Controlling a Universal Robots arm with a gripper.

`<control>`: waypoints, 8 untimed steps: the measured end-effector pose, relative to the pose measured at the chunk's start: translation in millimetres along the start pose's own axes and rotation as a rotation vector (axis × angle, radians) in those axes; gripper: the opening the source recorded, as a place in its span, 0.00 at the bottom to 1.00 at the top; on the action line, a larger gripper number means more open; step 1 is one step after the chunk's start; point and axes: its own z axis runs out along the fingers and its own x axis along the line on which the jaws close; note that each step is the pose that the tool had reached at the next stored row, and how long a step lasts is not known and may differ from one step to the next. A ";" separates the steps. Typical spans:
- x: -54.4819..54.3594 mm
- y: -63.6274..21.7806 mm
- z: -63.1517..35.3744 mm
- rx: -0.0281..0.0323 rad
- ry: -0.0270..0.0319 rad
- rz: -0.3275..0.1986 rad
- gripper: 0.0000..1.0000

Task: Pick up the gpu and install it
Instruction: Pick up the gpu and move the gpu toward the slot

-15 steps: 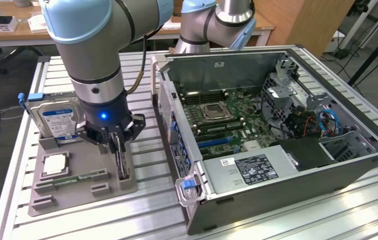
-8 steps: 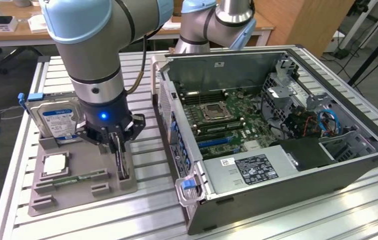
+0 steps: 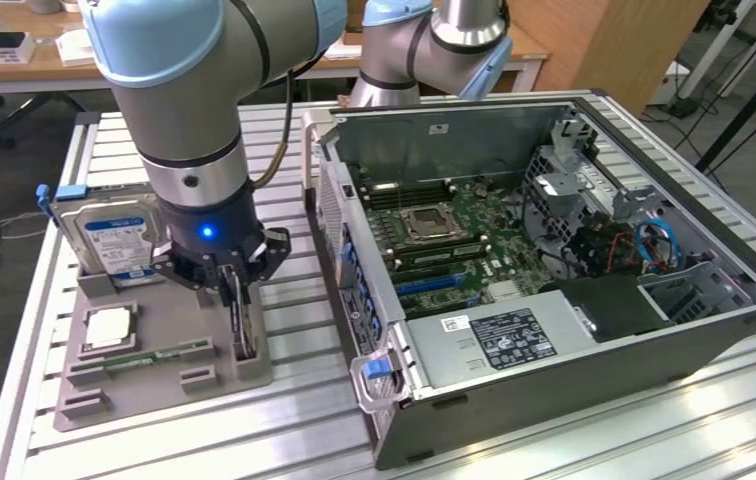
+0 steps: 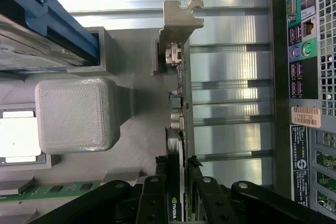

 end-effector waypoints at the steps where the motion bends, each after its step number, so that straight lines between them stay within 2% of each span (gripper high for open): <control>1: 0.0 0.0 0.0 0.0000 0.0000 0.000 0.26; 8: 0.0 0.0 0.0 0.0001 0.0000 0.000 0.26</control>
